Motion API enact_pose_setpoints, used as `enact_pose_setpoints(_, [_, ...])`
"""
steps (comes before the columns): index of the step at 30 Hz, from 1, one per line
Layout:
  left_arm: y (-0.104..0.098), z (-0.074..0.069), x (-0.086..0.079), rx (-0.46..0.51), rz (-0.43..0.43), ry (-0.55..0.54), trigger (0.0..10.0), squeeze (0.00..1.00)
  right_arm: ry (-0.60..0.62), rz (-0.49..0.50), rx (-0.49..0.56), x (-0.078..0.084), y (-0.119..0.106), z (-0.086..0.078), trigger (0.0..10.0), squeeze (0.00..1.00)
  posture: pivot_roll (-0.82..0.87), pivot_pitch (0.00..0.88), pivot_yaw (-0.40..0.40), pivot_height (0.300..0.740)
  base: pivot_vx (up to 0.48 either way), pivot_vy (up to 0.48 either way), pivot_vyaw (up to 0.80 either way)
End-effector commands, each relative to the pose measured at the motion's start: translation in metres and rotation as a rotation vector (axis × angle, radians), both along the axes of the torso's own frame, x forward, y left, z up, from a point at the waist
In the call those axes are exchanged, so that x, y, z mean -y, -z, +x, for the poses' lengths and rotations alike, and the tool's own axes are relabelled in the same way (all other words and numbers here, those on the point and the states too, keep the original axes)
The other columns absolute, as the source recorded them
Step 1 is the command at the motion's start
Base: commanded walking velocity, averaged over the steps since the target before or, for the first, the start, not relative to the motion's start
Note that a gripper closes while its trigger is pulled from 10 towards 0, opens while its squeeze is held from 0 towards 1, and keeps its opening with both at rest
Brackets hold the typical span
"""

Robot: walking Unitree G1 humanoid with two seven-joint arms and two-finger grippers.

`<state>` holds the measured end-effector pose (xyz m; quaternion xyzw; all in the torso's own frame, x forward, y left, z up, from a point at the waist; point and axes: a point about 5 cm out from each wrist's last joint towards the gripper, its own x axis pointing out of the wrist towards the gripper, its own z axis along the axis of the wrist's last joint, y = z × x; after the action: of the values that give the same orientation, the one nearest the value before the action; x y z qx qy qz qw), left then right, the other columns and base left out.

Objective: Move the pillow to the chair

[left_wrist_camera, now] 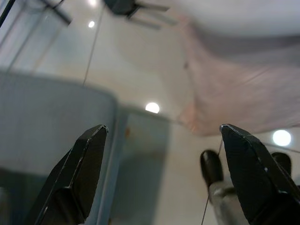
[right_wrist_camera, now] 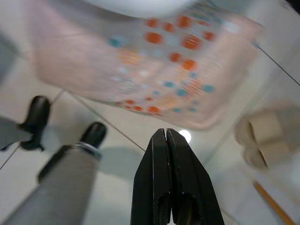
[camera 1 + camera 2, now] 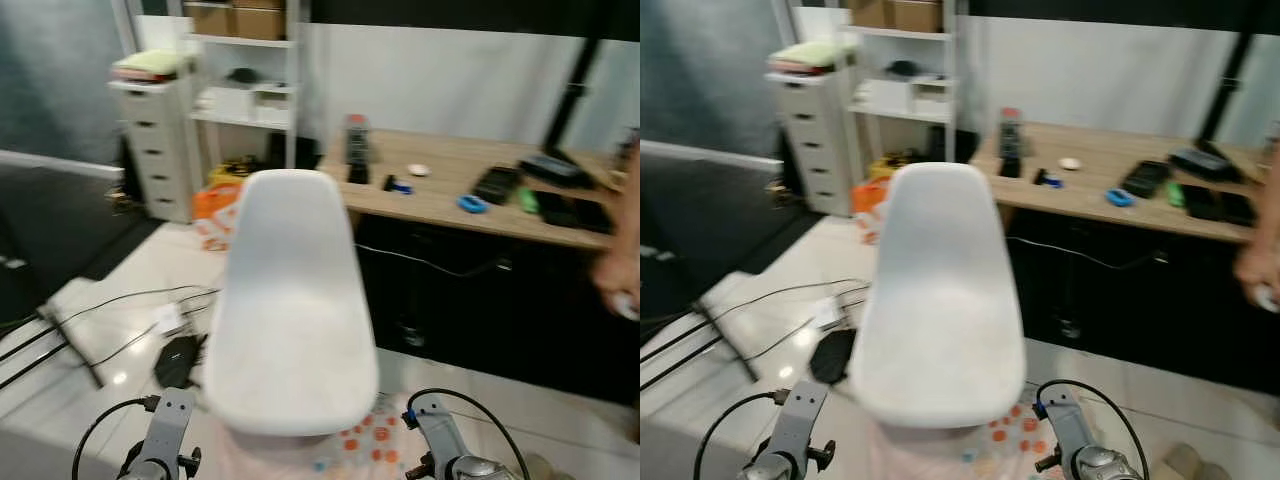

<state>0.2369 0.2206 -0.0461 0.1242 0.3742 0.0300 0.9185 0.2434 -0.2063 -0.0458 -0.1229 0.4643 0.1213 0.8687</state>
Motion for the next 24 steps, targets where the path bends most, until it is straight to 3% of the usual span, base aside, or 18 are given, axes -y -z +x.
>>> enact_pose_setpoints(1, [0.0011, -0.0026, -0.0038, -0.017, 0.015, 0.002, 10.0, 0.00, -0.014, 0.002, -0.007, -0.0019, 0.0018, -0.0021, 10.0, 0.00, -0.13, 0.024, -0.035, 0.740, 0.000, 0.000, 0.80])
enact_pose_setpoints(24, [0.0013, -0.0023, -0.0022, -0.018, 0.012, 0.014, 10.0, 0.00, -0.015, 0.024, 0.020, -0.0022, -0.0005, 0.0007, 10.0, 0.00, -0.13, 0.030, -0.035, 0.740, 0.000, 0.000, 0.80])
